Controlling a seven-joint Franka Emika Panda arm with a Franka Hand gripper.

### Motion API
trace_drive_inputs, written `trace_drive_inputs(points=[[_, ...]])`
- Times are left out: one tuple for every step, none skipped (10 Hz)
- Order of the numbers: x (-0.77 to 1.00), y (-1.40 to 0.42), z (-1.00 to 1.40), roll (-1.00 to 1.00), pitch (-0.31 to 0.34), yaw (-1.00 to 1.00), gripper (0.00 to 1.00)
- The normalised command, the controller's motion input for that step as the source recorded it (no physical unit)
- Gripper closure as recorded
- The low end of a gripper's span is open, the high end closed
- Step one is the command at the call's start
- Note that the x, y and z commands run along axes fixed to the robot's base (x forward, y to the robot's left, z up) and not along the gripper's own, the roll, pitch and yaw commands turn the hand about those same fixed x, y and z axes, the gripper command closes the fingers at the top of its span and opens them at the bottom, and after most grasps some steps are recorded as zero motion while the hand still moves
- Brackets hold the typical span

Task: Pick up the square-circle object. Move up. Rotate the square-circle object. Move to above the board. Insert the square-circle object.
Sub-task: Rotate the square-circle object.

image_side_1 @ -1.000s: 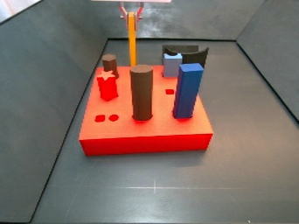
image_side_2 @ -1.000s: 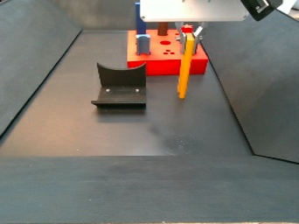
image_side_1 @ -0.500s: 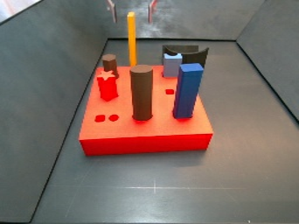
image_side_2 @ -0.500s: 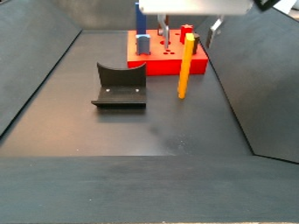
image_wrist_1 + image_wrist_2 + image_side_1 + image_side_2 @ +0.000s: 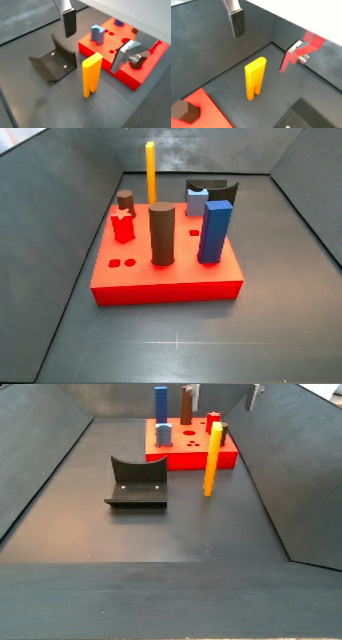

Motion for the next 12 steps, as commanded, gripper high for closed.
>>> trace_drive_inputs(points=[[0.04,-0.02,-0.09,0.0,0.007,1.0,0.0],[0.04,-0.01,-0.05,0.0,0.007,1.0,0.0],[0.03,-0.01,-0.04,0.0,0.007,1.0,0.0],[0.03,-0.01,-0.03,0.0,0.007,1.0,0.0],[0.03,0.0,-0.03,0.0,0.007,1.0,0.0],[0.03,0.0,-0.03,0.0,0.007,1.0,0.0],[0.03,0.0,-0.03,0.0,0.007,1.0,0.0],[0.03,0.0,-0.02,0.0,0.007,1.0,0.0],[0.03,0.0,-0.02,0.0,0.007,1.0,0.0],[0.03,0.0,-0.02,0.0,0.008,1.0,0.0],[0.03,0.0,-0.02,0.0,0.008,1.0,0.0],[0.03,0.0,-0.02,0.0,0.008,1.0,0.0]])
